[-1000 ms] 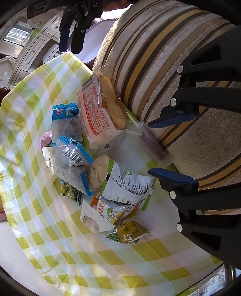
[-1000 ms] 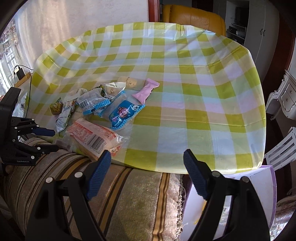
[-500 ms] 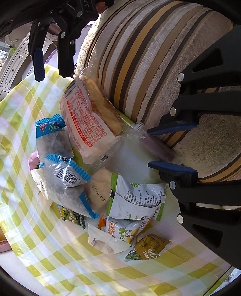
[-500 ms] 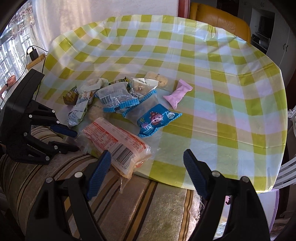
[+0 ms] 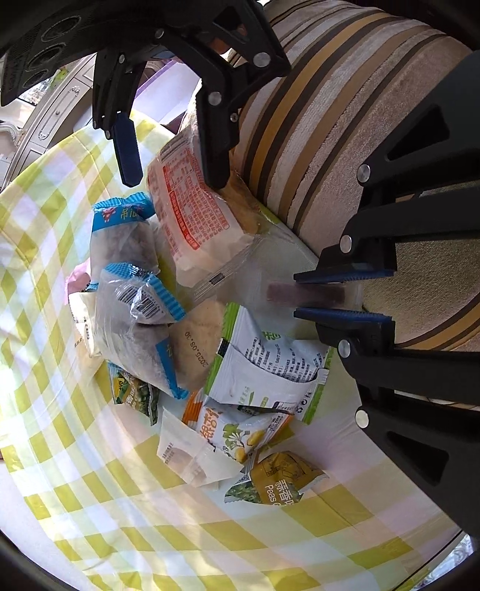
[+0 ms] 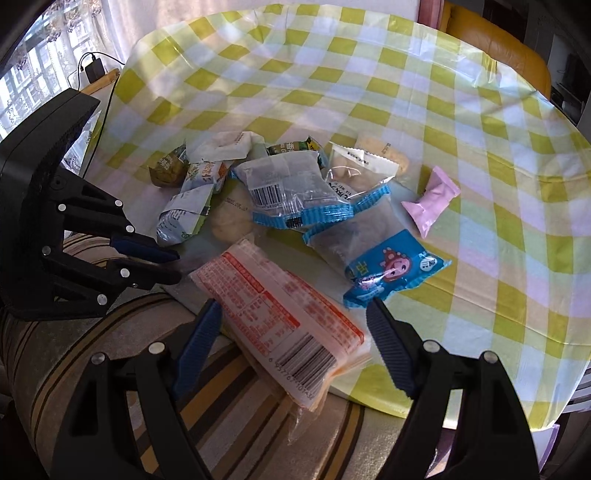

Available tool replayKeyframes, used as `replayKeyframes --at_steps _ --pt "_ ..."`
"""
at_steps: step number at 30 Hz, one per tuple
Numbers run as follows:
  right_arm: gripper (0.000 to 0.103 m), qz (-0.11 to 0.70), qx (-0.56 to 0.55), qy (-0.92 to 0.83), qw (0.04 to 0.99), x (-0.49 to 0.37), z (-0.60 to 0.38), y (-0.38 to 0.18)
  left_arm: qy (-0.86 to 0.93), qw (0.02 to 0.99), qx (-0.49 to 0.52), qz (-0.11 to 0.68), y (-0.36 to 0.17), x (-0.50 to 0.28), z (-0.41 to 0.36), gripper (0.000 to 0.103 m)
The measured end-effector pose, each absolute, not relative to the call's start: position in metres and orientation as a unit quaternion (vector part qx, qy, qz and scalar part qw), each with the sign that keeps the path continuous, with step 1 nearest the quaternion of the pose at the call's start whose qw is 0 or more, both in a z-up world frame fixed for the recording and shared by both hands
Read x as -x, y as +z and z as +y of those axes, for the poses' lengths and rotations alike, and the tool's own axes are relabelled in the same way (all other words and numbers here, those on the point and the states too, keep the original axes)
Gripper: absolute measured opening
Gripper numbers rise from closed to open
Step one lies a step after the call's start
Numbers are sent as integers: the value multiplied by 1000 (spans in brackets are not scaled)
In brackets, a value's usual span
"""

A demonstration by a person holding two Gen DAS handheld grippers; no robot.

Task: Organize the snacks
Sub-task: 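Grasp the small purple bar in clear wrapper with the left tool, then grasp the bread loaf in the red-printed bag with the right tool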

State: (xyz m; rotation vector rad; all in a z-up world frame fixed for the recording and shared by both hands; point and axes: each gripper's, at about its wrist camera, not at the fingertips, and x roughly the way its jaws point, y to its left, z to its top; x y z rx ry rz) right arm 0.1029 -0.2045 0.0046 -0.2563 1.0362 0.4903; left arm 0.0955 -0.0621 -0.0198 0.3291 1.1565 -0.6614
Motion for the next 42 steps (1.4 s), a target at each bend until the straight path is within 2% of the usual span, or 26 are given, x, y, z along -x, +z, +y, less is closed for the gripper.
replayKeyframes --at_steps 8,14,31,36,38,42 --pt "80 497 110 241 826 -114 -202 -1 -299 773 -148 539 -22 -101 -66 14" --pt "80 507 115 271 810 -119 -200 -3 -295 779 -141 535 -24 -105 -70 12" --pt "79 528 152 282 786 -108 -193 -12 -273 818 -50 504 3 -87 -50 11" --pt "65 533 107 284 790 -119 -198 -13 -260 826 -30 499 9 -84 -44 11" --pt "57 529 111 284 792 -117 -197 -12 -256 827 -23 499 9 -82 -43 11" --pt "50 520 104 275 802 -111 -202 -7 -254 831 -14 496 12 -78 -41 11"
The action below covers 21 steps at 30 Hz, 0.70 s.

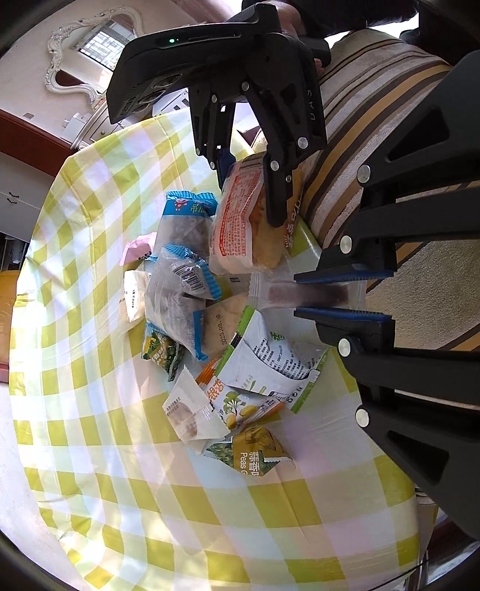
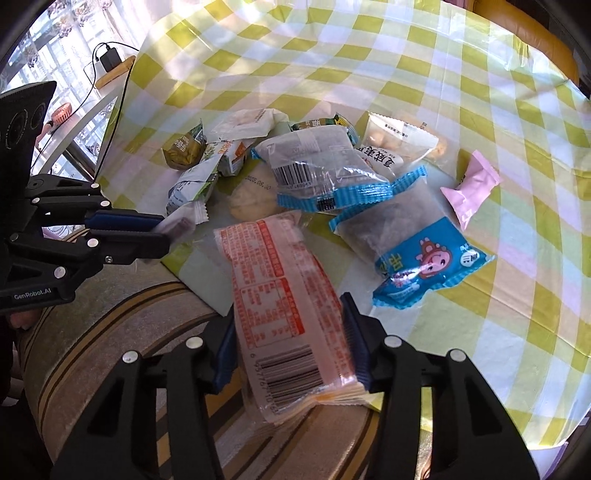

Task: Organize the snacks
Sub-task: 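Grasp the bread loaf in the red-printed bag with the right tool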

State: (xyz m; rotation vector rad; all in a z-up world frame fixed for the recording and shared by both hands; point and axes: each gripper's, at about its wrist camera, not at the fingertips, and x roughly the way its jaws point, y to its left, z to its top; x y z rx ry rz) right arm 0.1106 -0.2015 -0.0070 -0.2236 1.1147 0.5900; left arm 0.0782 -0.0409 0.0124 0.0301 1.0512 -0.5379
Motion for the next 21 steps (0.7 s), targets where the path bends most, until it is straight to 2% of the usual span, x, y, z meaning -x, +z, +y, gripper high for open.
replayKeyframes --at_steps 21 --pt "47 480 33 224 848 -75 -265 27 -272 832 -8 483 25 -69 -66 11"
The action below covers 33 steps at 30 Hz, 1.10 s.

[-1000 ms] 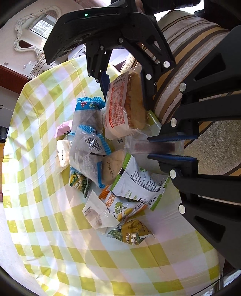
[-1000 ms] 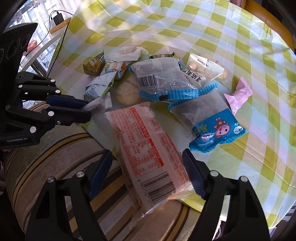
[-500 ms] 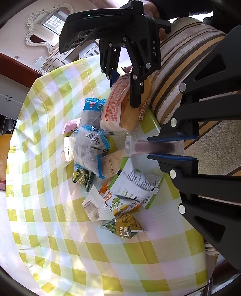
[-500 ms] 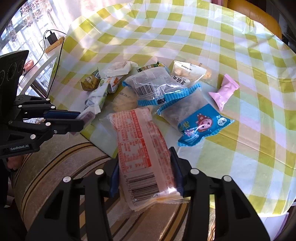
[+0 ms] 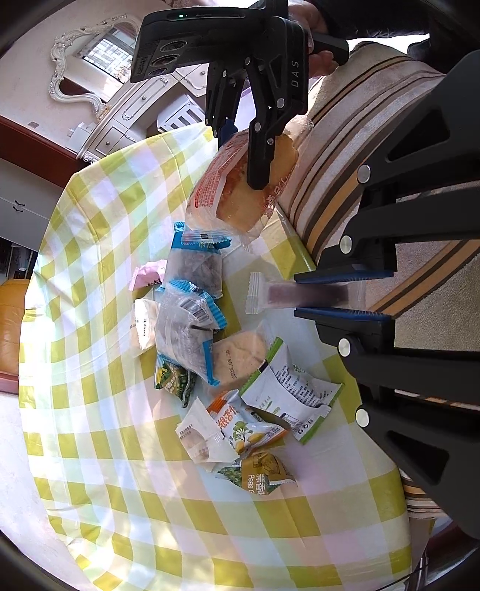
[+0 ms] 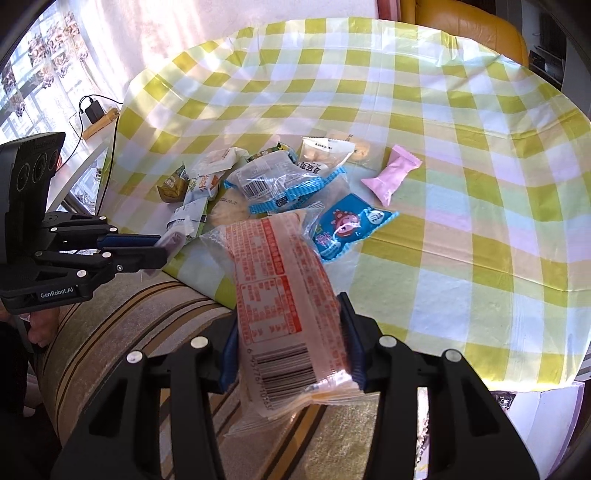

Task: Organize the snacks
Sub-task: 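Grasp the bread loaf in the red-printed bag with the right tool, then carry the purple bar into the box with left tool while right tool releases bread bag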

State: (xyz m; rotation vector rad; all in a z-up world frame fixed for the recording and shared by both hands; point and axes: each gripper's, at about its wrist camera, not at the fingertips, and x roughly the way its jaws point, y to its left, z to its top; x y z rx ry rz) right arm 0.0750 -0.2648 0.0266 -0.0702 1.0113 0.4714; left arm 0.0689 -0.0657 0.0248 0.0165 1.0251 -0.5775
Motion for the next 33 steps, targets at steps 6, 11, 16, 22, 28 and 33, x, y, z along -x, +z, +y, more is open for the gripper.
replayKeyframes --at_steps 6,11,16,22,28,33 --pt "47 470 6 168 866 -66 -310 32 -304 828 -18 471 35 -72 -103 11" --pt "46 465 -16 106 879 -55 -360 33 -339 816 -30 466 38 -75 -151 11" --pt "46 463 -38 49 884 -40 -409 30 -388 797 -50 461 41 -73 -211 11" --pt "46 473 -45 -36 879 -23 -454 14 -434 758 -59 483 28 -72 -281 11" --pt "46 493 -58 -89 864 -11 -479 -14 -447 722 -68 523 2 -69 -338 11" --pt "47 516 -70 -107 847 -6 -485 -41 -426 715 -71 550 -16 -75 -360 11"
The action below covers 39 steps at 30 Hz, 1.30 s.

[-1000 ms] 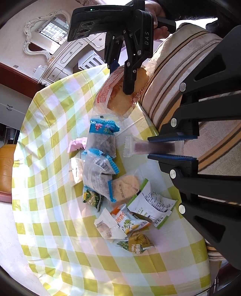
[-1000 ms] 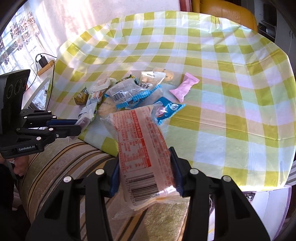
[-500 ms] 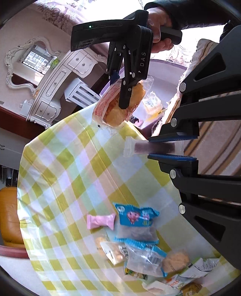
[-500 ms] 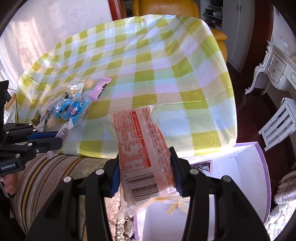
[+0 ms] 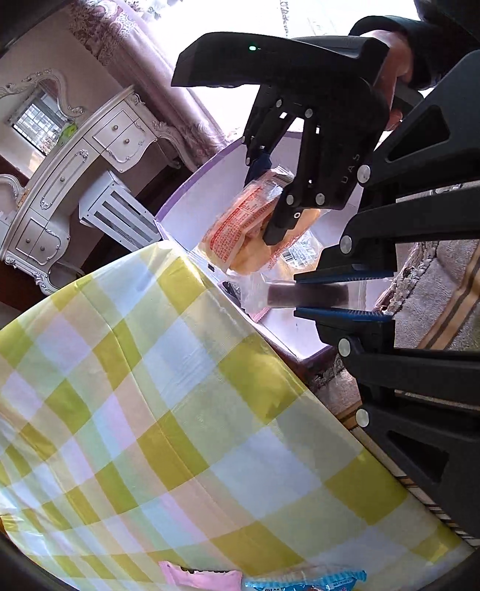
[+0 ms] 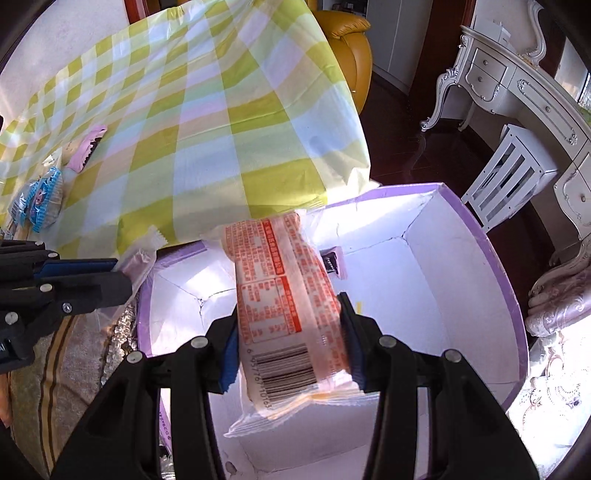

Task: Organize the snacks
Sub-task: 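Carry the purple bar into the box with left tool while right tool releases bread bag, then move both open tools back over the remaining snacks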

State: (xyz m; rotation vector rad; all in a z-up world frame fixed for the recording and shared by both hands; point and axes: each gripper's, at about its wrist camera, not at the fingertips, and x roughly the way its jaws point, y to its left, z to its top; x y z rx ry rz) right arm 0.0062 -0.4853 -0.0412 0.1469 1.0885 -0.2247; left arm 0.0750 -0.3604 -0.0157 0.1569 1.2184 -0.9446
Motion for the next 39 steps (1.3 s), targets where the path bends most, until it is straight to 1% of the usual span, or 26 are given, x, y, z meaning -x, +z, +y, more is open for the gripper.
replayKeyframes --at_steps 7,14,15,17,18,20,21,22,26,28,31,39 --pt "47 549 -76 -90 828 -3 -474 -73 -420 703 -88 567 -30 -79 -376 11" --pt "49 557 -82 -79 823 -3 -468 -80 -417 699 -84 575 -35 -82 -377 12" --pt "51 557 -82 -80 823 -4 -467 -79 -417 699 -83 576 -35 -82 -377 13" --pt "62 555 -79 -84 824 -4 -466 -77 -417 698 -81 576 -36 -83 -378 15" --pt "63 554 -77 -87 824 -3 -467 -75 -417 699 -80 575 -36 -84 -376 18" --pt "71 551 -78 -95 826 -4 -471 -73 -416 701 -76 573 -35 -84 -375 27" --pt "72 548 -80 -99 827 -3 -474 -71 -415 704 -74 572 -34 -84 -373 35" --pt "75 544 -82 -104 828 -2 -476 -69 -415 706 -72 570 -32 -85 -370 41" --pt "76 535 -97 -122 830 -2 -484 -62 -414 713 -63 563 -27 -85 -365 44" --pt "76 526 -106 -128 834 -2 -486 -56 -413 718 -53 558 -24 -85 -362 48" --pt "76 511 -121 -132 841 -3 -489 -43 -407 729 -38 549 -17 -86 -353 52" --pt "77 479 -157 -115 856 -12 -475 -11 -377 772 -10 511 4 -87 -311 52"
